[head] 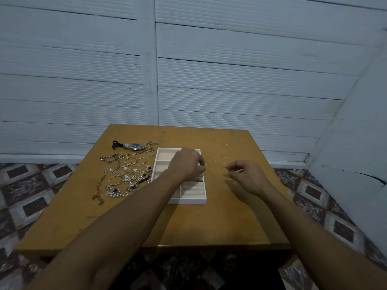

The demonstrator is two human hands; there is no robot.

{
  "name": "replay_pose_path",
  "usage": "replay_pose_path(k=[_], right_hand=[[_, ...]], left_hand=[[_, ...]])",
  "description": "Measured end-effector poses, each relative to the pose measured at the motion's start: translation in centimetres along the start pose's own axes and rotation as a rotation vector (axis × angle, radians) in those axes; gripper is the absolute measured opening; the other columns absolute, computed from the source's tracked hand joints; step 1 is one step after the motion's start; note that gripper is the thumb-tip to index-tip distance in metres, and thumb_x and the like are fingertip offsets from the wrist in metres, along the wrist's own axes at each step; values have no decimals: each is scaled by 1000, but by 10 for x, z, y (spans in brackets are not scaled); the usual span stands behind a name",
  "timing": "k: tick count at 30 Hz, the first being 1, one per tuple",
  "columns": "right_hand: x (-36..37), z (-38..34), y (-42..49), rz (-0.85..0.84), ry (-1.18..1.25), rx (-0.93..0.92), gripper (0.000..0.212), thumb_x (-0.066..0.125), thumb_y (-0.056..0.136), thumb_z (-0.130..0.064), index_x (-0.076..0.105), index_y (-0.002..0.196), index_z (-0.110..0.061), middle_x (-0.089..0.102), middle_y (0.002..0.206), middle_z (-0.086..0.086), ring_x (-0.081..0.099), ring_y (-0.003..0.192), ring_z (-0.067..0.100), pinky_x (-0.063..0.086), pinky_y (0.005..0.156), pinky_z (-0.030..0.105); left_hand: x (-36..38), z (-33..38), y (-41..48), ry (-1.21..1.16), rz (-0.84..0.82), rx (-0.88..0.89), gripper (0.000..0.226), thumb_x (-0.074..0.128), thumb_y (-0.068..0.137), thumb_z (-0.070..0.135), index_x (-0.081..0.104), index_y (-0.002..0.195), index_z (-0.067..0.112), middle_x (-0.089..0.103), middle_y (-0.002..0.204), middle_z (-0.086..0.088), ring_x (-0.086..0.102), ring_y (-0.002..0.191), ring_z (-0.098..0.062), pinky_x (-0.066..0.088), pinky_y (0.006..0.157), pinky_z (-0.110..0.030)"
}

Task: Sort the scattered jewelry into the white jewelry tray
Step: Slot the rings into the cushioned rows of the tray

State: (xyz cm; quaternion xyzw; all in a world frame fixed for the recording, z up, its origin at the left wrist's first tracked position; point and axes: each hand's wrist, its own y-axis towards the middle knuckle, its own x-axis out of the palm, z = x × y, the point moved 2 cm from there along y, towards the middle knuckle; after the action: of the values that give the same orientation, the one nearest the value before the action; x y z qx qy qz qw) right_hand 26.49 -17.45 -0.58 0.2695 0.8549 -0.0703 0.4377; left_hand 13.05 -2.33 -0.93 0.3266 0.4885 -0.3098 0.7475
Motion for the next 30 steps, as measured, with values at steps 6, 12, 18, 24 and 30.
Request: replay_pose_path(k=[6,12,18,24,30], right_hand=[[-15,26,-5,1,-7,65,17,63,91,-20,71,106,-19,67,107,-4,59,99,10,42,80,21],[-20,40,-14,-20,11,87,18,61,93,-22,70,108,-20,65,105,-5,58,96,8,42,78,19],[-21,48,-13,-1,18,90,15,61,92,-22,70,104,-21,66,102,-5,59,93,8,40,68,8],[-14,51,-10,-38,15,93,17,60,92,-18,70,106,-18,64,102,-5,58,97,10,41,76,17],[-8,50,-5,-67,20,88,18,59,92,-18,69,108,-20,62,101,-8,56,96,7,42,77,18]], left_hand=[[21,28,27,238,-47,-4,30,57,92,42,67,114,24,56,133,-4,35,131,-26,31,104,-43],[30,30,50,409,-111,-124,33,43,99,24,56,128,16,31,152,-17,6,145,-41,11,114,-57],[41,31,61,371,-179,-203,37,38,100,20,50,134,13,29,153,-19,1,146,-44,9,113,-62],[42,28,67,301,-214,-245,38,39,97,14,48,134,12,32,151,-18,0,145,-45,8,110,-65],[43,23,69,229,-240,-275,40,53,92,19,49,132,13,35,148,-14,2,145,-42,10,109,-63]])
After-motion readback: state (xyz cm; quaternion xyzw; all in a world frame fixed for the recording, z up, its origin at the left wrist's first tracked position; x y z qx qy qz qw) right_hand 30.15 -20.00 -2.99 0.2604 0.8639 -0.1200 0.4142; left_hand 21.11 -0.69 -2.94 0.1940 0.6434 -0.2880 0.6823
